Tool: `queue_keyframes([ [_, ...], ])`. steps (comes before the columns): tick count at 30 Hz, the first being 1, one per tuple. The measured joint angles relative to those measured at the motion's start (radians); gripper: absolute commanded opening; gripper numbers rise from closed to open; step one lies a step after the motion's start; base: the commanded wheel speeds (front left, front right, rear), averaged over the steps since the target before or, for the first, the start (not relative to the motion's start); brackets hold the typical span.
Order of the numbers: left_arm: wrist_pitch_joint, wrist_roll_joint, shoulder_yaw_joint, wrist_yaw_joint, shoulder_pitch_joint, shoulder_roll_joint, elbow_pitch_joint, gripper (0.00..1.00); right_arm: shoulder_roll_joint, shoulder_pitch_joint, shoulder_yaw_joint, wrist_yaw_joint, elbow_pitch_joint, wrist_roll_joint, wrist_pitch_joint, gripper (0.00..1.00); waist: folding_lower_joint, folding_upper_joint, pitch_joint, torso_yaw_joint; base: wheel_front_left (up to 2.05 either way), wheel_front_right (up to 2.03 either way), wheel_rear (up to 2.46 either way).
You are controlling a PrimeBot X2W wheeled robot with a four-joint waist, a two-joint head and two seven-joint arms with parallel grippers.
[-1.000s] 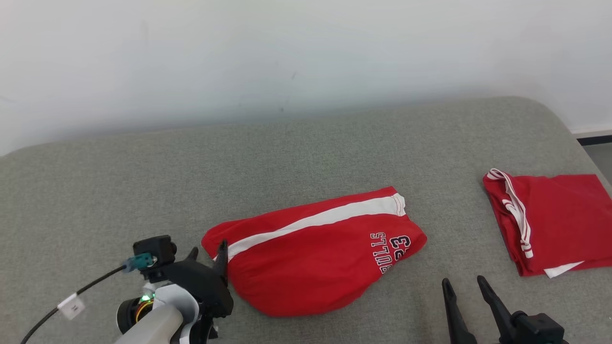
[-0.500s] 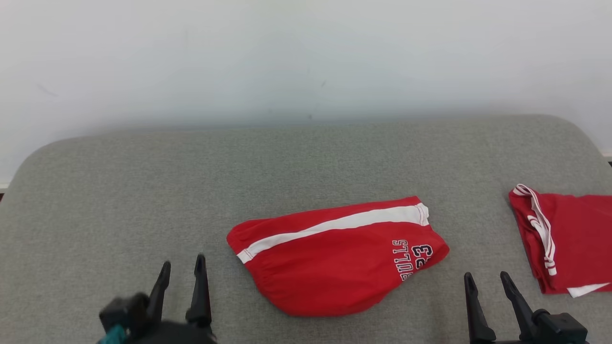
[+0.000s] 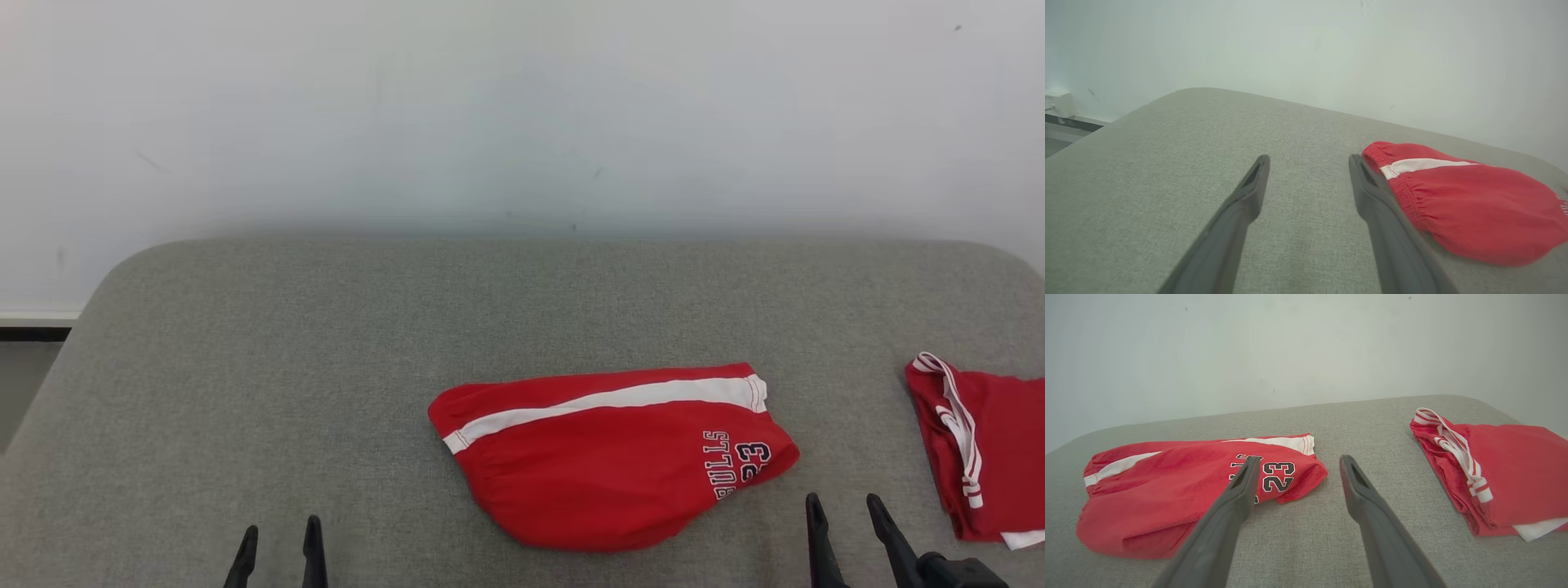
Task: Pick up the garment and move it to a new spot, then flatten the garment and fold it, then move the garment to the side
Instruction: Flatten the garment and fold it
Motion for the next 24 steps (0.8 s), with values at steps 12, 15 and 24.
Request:
queue_keyframes([
  [12, 0.000, 0.083, 0.106, -0.096, 0.015, -0.043, 0.039, 1.00, 0.001, 0.014, 0.010, 0.000, 0.054, 0.000, -0.014, 1.00, 0.0001, 0.0000, -0.026, 0.021, 0.00, 0.00, 0.00],
  [15, 0.000, 0.090, 0.114, -0.106, 0.014, -0.049, 0.053, 1.00, 0.001, 0.019, 0.018, 0.000, 0.060, 0.001, -0.015, 1.00, 0.0001, 0.0000, -0.027, 0.016, 0.00, 0.00, 0.00],
  [24, 0.000, 0.116, 0.120, -0.121, 0.004, -0.058, 0.074, 1.00, 0.002, 0.019, 0.027, 0.000, 0.065, 0.004, -0.017, 1.00, 0.0001, 0.0000, -0.019, 0.014, 0.00, 0.00, 0.00],
])
